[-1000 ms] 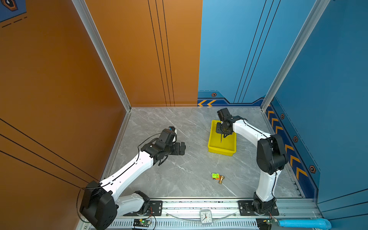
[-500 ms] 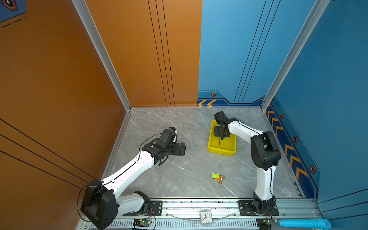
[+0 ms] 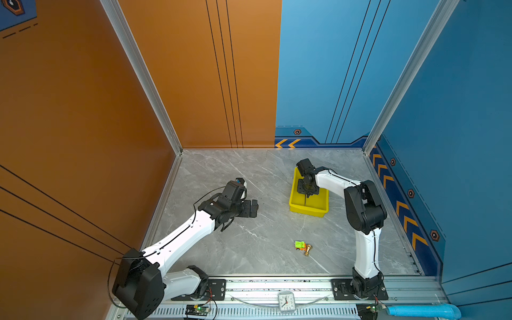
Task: Put the screwdriver in the bin
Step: Place the screwdriver into the bin.
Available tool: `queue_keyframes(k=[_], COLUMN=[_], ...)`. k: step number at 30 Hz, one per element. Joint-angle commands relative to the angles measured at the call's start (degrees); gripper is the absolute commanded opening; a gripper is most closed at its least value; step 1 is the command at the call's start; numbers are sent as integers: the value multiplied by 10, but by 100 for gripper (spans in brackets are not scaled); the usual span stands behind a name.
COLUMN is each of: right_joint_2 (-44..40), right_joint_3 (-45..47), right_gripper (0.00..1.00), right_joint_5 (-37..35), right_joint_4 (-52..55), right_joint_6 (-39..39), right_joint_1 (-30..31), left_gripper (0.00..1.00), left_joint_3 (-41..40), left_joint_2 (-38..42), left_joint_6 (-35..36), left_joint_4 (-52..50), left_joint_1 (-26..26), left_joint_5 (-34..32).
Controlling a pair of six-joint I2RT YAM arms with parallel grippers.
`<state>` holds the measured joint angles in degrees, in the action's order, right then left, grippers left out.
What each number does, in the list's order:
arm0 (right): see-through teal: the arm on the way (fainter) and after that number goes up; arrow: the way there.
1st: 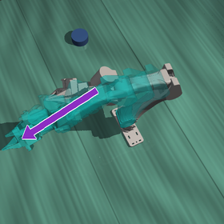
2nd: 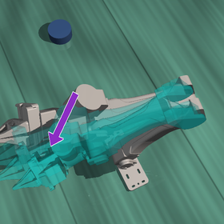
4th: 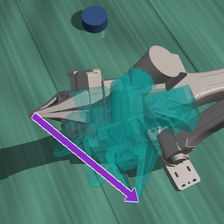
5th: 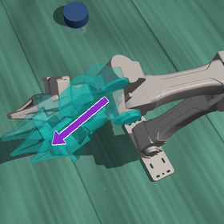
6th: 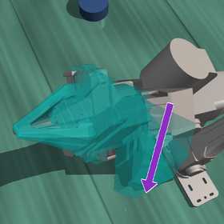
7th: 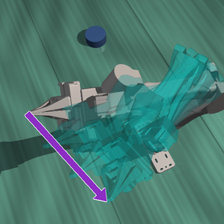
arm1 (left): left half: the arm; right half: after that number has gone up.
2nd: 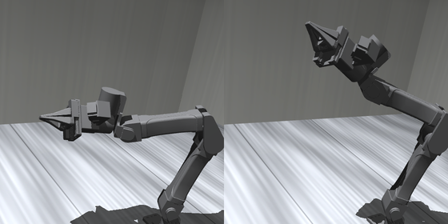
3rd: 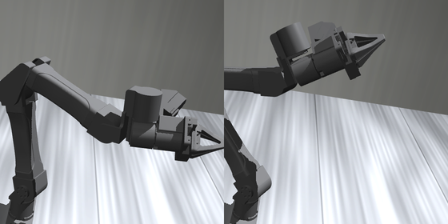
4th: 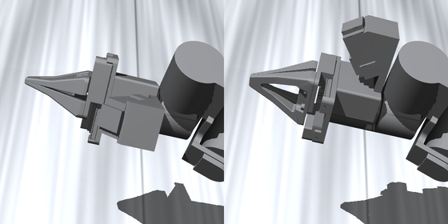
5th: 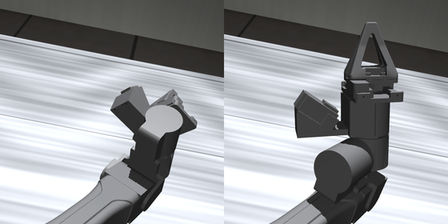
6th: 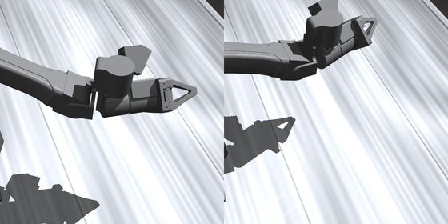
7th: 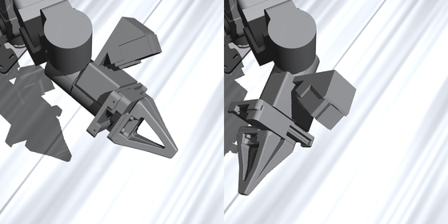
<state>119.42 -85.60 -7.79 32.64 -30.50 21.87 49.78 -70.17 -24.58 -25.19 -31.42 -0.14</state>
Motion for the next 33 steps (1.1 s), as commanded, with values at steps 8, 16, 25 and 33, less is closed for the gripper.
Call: queue_keyframes(k=[8, 16, 25, 33], right_joint_2=[14, -15, -93, -213], right_joint_3=[11, 2, -8, 21], right_gripper=[30, 50, 66, 66], right_joint_5=[-18, -44, -76, -110], right_joint_4=[5, 5, 19, 49], right_joint_6=[-17, -2, 19, 71], right_joint_1=[9, 21, 31, 50], left_gripper=[98, 98, 98, 98], left_joint_3=[-34, -35, -43, -42], left_joint_2=[29, 37, 46, 64], left_joint_6=[11, 15, 11, 35], left_joint_4=[12, 11, 10, 2], left_joint_1=[7, 12, 32, 74], left_joint_5=[-20, -18, -20, -67])
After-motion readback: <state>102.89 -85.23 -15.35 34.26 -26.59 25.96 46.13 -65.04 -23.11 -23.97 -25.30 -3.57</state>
